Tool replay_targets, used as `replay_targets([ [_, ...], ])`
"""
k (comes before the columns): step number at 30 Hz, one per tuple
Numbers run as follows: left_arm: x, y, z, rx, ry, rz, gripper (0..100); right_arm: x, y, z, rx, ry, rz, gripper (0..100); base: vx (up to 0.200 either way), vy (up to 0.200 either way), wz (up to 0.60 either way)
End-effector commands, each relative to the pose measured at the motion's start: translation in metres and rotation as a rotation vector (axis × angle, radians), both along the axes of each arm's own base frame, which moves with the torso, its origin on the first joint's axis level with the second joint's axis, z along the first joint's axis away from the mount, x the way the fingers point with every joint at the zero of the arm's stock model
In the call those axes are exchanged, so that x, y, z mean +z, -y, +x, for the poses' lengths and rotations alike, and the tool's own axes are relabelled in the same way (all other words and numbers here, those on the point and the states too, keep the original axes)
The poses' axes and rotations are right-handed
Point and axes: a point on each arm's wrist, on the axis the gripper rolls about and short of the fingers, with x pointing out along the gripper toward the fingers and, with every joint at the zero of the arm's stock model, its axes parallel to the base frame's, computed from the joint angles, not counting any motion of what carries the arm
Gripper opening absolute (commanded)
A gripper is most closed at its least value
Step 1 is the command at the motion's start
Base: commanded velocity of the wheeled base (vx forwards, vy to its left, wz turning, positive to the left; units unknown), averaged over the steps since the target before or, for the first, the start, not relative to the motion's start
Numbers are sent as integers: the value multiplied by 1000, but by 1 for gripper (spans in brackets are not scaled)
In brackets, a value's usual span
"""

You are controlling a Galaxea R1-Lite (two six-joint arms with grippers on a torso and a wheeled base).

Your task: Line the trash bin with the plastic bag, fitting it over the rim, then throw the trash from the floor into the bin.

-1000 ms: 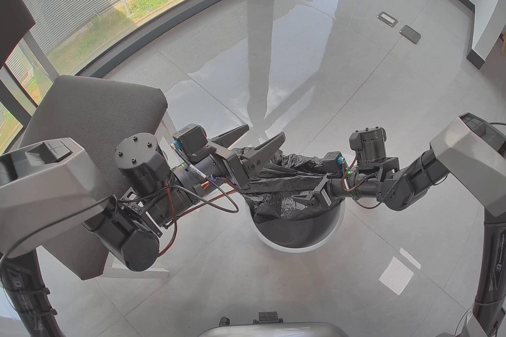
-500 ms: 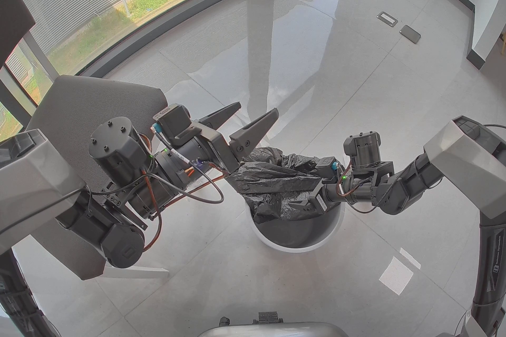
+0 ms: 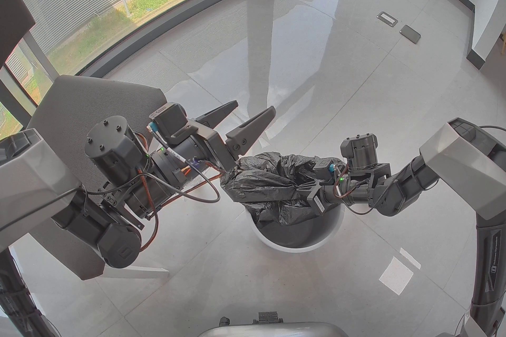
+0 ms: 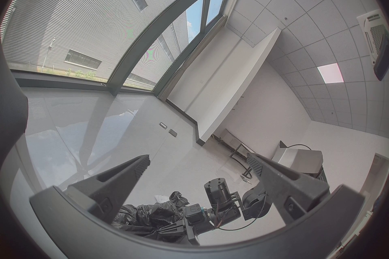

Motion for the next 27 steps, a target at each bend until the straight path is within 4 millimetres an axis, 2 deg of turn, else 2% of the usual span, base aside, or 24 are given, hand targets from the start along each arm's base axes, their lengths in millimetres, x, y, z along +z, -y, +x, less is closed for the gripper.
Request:
replay_targets([
  [1, 4, -1, -1, 0, 17, -11, 100, -2, 0, -2, 2, -5, -2, 0, 0, 0, 0],
  [7, 10, -3, -5, -1, 33, -20, 100, 4, -5, -14, 23, -7, -5, 0, 0, 0, 0],
  [12, 13, -6, -9, 3, 36, -23, 100, 2, -23, -42, 65, -15, -33, 0, 0, 0, 0],
  [16, 12, -8, -12, 3, 29, -18, 100, -1, -31, -53, 91, -8, -31, 0, 0, 0, 0],
  [27, 14, -10, -14, 8, 32, -23, 100, -13, -37, -63, 121, -43, -56, 0, 0, 0, 0],
])
